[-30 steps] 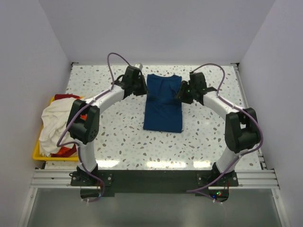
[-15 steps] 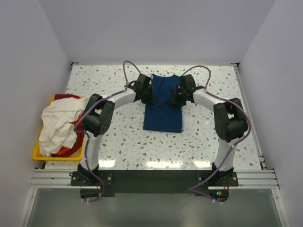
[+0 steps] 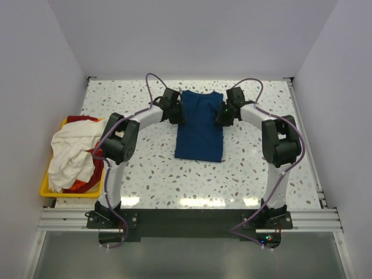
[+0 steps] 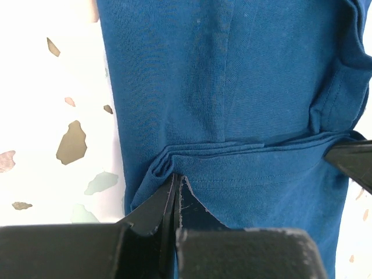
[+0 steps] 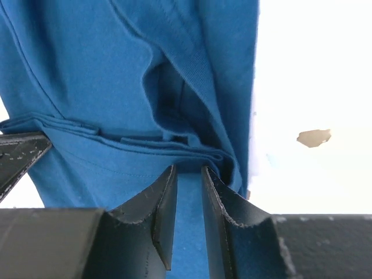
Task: Fold and stack the t-shirts
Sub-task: Fold the tshirt
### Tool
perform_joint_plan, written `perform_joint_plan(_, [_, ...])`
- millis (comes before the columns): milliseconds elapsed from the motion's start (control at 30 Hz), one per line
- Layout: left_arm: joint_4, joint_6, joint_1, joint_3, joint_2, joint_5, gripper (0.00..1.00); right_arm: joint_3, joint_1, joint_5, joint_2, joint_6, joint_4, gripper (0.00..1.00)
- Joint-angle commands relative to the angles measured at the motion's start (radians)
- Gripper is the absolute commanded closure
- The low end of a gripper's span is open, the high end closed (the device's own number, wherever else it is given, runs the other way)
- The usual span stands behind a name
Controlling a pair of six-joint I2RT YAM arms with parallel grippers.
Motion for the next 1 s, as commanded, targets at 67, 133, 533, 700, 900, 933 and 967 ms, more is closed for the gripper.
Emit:
perform_joint_plan(67, [0.009,0.036,0.018,0.028,-0.017,0.025,0.95,0.058,-0.033,-0.033,0.011,-0.037,-0.016,0.72])
perform_joint_plan(133, [0.016,0.045,0.019,0.051,-0.029,0.048,0.92,0.06,-0.033,-0.07,-0.015,-0.044,0.001,0.71])
perform_joint_plan(533, [0.049,-0.004,0.018,0.027,-0.159,0.138,0.84,-0.008,-0.033,-0.024,-0.177,-0.015,0.023,0.69])
perform_joint_plan(700, [0.081,-0.041,-0.004,-0.076,-0.25,0.126,0.84,0.043,-0.033,-0.017,-0.132,0.002,0.037,0.69])
perform_joint_plan(900, [0.158,-0.09,-0.014,-0.271,-0.362,0.123,0.85,0.148,-0.033,-0.012,0.007,0.015,0.06,0.72])
perform_joint_plan(933, [0.166,-0.092,-0.014,-0.309,-0.38,0.123,0.85,0.162,-0.032,-0.018,0.032,0.018,0.064,0.73])
perform_joint_plan(967, [0.172,-0.092,-0.014,-0.326,-0.39,0.123,0.85,0.193,-0.032,-0.026,0.075,0.02,0.066,0.75])
